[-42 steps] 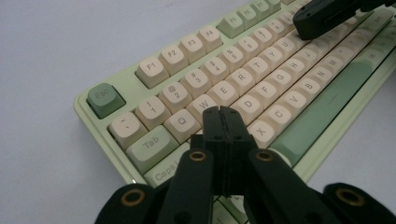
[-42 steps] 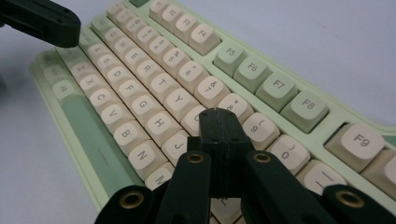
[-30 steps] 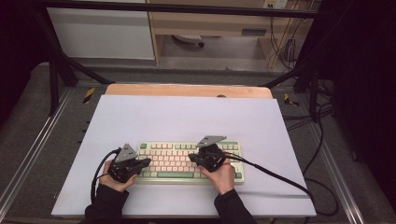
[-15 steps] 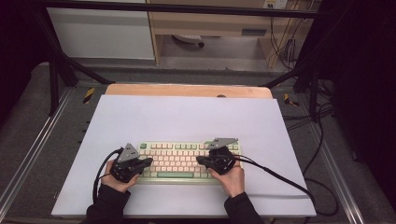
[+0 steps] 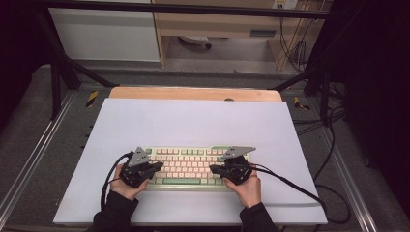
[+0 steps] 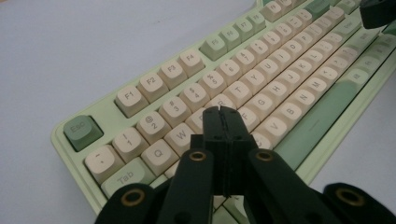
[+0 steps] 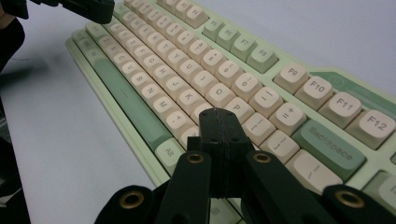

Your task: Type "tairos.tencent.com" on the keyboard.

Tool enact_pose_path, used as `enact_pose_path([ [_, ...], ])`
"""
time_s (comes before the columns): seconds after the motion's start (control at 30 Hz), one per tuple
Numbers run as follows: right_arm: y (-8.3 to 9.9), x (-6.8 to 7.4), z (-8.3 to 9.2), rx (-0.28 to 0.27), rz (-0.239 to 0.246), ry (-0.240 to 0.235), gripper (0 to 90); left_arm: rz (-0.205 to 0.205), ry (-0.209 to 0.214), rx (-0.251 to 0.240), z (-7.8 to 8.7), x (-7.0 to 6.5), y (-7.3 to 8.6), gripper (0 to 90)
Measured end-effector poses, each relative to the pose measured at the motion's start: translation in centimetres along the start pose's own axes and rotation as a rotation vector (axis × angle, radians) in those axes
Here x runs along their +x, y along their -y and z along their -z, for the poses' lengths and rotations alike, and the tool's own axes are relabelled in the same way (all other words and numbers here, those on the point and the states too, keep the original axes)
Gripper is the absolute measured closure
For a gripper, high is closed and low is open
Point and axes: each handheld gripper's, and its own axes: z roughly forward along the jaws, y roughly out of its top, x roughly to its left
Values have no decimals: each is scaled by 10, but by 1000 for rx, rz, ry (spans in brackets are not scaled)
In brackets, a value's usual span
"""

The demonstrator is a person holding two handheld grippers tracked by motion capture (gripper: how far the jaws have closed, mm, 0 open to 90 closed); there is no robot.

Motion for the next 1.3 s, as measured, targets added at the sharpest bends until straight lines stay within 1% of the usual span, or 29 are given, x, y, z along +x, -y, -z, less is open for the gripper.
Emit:
enact_pose_path([
  [0.13, 5, -3, 1, -2, -4, 3, 900, -7, -1, 7, -6, -3, -4, 900],
  [0.37, 7, -3, 3, 1, -5, -1, 900, -16, -8, 15, -18, -8, -13, 900],
  [0.6, 12, -5, 5, -1, -11, 2, 900, -13, -16, 28, -31, -9, -15, 900],
  [0.67, 12, -5, 6, -1, -17, 2, 900, -13, -15, 30, -33, -9, -15, 900],
  [0.77, 12, -5, 6, -2, -13, 3, 900, -16, -15, 33, -37, -9, -14, 900],
  [1.07, 13, -5, 5, 0, -10, 1, 900, -17, -22, 36, -40, -9, -13, 900],
  [1.3, 14, -6, 7, -5, -15, 0, 900, -18, -19, 33, -42, -9, -12, 900],
])
